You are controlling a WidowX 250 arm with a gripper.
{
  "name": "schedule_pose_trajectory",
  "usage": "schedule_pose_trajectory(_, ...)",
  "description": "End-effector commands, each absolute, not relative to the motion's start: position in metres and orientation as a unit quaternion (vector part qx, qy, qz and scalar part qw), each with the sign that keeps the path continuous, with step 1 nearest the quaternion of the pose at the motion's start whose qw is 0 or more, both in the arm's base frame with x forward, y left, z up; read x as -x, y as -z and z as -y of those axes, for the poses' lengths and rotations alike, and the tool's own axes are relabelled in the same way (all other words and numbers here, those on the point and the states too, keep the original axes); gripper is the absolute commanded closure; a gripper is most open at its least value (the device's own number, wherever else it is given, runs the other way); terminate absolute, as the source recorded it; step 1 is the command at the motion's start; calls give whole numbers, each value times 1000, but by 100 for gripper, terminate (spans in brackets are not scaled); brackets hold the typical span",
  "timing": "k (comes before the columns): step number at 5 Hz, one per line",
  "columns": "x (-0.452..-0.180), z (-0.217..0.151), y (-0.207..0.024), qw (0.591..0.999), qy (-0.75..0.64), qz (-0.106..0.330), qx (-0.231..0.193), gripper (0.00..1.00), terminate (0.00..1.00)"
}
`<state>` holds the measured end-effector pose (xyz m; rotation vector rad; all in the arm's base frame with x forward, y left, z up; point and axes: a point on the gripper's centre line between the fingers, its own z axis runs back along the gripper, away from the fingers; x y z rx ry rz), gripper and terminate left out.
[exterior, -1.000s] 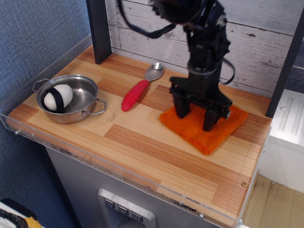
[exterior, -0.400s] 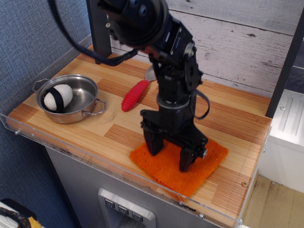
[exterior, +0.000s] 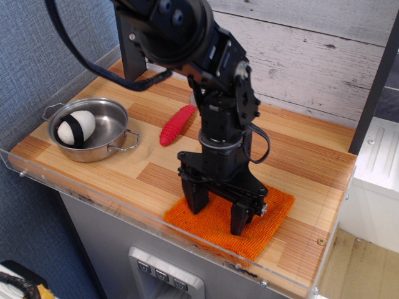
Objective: Move red cloth to lower right corner of the table.
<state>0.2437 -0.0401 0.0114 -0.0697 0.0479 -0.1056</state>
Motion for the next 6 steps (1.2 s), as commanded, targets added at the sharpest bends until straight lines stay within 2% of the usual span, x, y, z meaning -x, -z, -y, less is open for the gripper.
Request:
schedule_pose_trajectory(1, -273, 40, -105, 995, 39, 79, 49, 0, 0)
schedule_pose_trajectory(2, -264, 34, -133, 995, 22, 91, 46, 0, 0)
schedule_pose_trajectory(3, -258, 24, -144, 997, 5, 71, 39, 0, 0)
schedule_pose_trajectory(4, -264, 14, -136, 999, 40, 27, 24, 0, 0)
schedule_pose_trajectory(5, -264, 14, -136, 999, 40, 27, 24, 0, 0)
schedule_pose_trajectory(6, -264, 14, -136, 999, 40, 27, 24, 0, 100)
